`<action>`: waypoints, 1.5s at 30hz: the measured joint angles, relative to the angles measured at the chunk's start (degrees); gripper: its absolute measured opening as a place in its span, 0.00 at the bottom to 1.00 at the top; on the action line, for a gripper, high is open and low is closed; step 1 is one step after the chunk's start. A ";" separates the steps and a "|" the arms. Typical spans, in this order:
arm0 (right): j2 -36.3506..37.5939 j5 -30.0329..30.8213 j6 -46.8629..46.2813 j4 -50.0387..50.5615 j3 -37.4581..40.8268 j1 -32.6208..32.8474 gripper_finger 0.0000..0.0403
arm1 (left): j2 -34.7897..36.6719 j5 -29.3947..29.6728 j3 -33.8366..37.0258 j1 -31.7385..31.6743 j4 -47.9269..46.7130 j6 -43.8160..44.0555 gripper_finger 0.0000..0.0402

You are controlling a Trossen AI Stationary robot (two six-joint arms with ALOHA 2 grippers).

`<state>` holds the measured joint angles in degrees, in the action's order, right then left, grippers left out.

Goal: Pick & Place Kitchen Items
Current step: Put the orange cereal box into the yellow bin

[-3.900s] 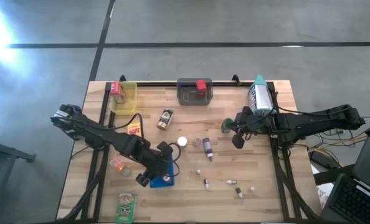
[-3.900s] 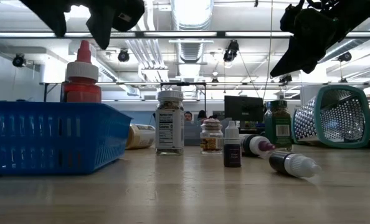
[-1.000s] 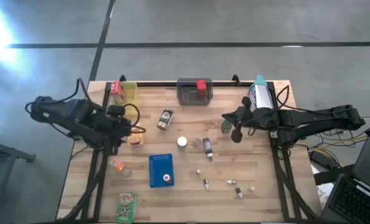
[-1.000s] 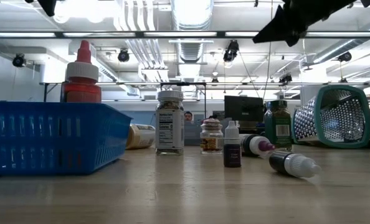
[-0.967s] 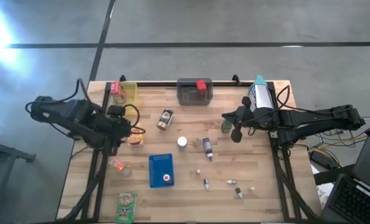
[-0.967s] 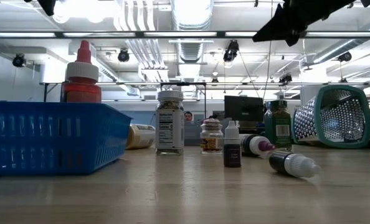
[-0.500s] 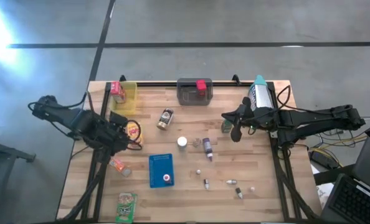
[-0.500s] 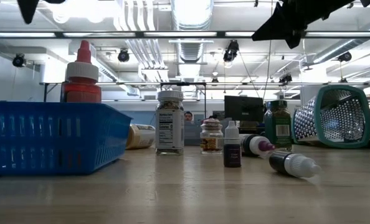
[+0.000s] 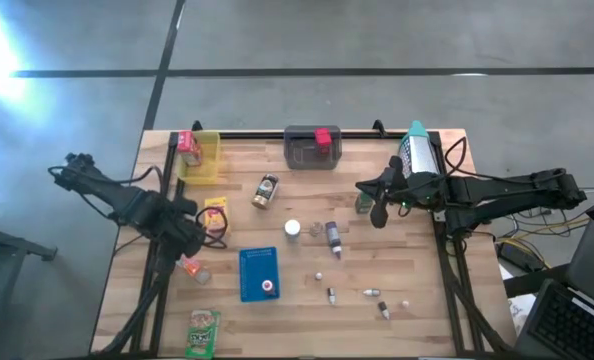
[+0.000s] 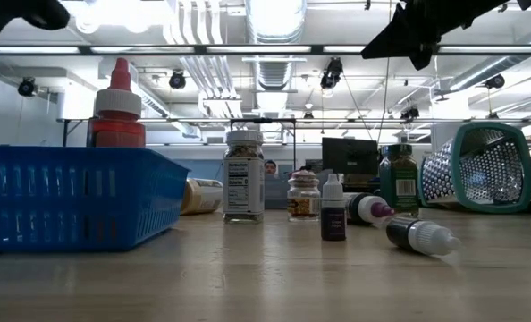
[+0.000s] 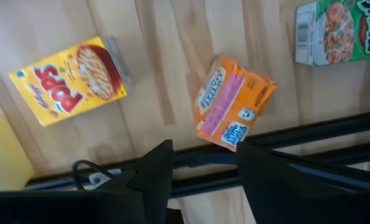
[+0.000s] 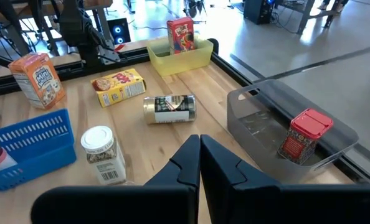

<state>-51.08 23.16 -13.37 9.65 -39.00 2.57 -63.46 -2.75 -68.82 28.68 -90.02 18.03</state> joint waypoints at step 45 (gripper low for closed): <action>1.31 0.94 -8.24 39.38 -16.19 -7.57 0.02 | -0.90 -5.75 8.14 0.64 8.61 -7.42 0.57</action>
<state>-49.77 24.10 -21.61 49.03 -55.20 -5.00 -64.36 -8.50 -60.69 29.32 -81.41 10.61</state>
